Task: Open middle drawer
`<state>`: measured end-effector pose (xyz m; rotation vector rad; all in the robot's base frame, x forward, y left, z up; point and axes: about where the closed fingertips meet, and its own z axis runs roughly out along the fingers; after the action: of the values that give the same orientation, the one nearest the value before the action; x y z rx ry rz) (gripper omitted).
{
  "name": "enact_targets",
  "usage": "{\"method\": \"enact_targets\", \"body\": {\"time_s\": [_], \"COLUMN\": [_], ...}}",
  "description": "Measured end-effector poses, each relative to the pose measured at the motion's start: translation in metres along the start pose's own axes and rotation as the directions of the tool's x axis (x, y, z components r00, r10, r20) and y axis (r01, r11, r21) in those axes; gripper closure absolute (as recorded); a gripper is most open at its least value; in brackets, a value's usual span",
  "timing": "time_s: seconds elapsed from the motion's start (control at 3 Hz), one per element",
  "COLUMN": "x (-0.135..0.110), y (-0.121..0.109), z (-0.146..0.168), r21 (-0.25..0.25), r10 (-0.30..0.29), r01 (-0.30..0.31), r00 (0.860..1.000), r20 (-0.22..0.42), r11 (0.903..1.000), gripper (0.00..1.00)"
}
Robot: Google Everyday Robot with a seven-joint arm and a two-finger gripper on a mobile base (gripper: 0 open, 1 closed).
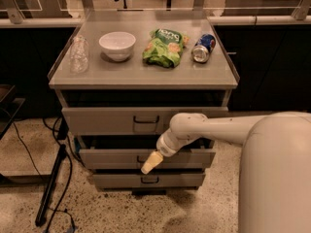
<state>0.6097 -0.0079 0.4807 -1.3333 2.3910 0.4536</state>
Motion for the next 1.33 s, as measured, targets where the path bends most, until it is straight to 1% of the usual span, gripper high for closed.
{"method": "enact_targets", "body": {"time_s": [0.33,0.67,1.0,1.33], "x": [0.015,0.023,0.029,0.036], "y": [0.009,0.012,0.018,0.027], "z": [0.027,0.039,0.042,0.037], "r21": [-0.038,-0.053,-0.068,-0.084], "r10": [0.013,0.020,0.027,0.034], "r01": [-0.013,-0.022,-0.030,-0.038], "r00": [1.000,0.999,0.999,0.998], "r20": [-0.024,-0.035,-0.043,-0.046], "r11": [0.9992,0.9984,0.9973,0.9958], "gripper": [0.00,0.00,0.00,0.00]}}
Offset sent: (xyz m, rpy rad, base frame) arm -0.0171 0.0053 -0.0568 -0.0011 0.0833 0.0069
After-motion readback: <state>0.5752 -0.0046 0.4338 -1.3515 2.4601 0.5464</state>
